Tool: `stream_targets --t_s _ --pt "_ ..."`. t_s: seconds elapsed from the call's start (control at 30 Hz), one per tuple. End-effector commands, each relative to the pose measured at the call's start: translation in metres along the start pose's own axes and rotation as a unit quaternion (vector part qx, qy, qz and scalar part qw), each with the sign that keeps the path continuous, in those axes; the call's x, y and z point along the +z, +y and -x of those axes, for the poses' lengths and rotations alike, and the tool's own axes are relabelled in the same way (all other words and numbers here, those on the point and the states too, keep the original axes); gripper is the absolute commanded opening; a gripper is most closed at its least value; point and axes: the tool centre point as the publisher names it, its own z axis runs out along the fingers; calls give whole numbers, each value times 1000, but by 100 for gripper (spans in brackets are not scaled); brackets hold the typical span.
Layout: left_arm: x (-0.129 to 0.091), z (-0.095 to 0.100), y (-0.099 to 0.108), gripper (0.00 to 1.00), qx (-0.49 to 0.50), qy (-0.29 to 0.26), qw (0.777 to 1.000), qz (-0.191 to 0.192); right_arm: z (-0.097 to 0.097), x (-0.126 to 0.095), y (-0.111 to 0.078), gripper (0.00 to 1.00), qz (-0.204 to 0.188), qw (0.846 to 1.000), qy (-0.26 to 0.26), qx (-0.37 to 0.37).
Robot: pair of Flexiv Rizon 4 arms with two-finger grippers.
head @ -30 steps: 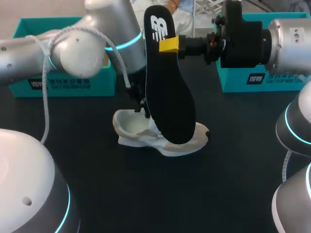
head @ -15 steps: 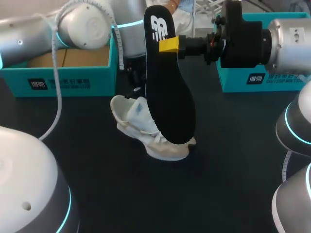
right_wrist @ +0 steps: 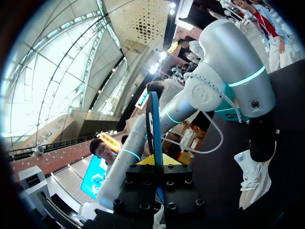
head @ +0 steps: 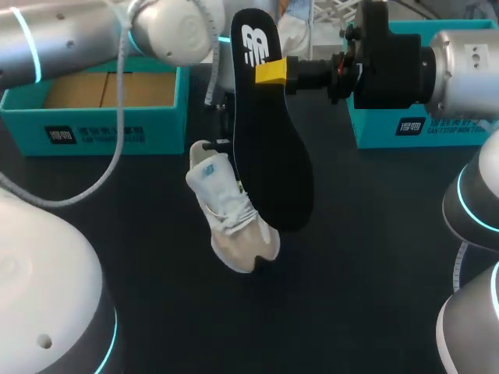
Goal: Take the shoe out of the shoebox, open the shoe tongue, remove and reinsert the insole, then place the shoe into the shoebox
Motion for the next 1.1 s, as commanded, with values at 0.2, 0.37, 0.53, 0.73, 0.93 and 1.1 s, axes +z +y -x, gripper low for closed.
stream_targets --t_s 0.2,0.37,0.53,0.73,0.93,1.1 --pt "0 6 -4 0 287 208 928 119 -1 3 0 0 1 1000 -3 1" --pt "8 10 -8 0 241 181 941 152 -1 3 0 0 1 1000 -3 1" --pt "8 12 -4 0 217 175 951 137 -1 3 0 0 1 1000 -3 1" --pt "5 12 -4 0 191 172 956 139 -1 3 0 0 1 1000 -3 1" --pt "4 15 -2 0 178 163 962 128 -1 3 0 0 1 1000 -3 1" --pt "6 19 2 0 144 153 970 122 -1 3 0 0 1 1000 -3 1"
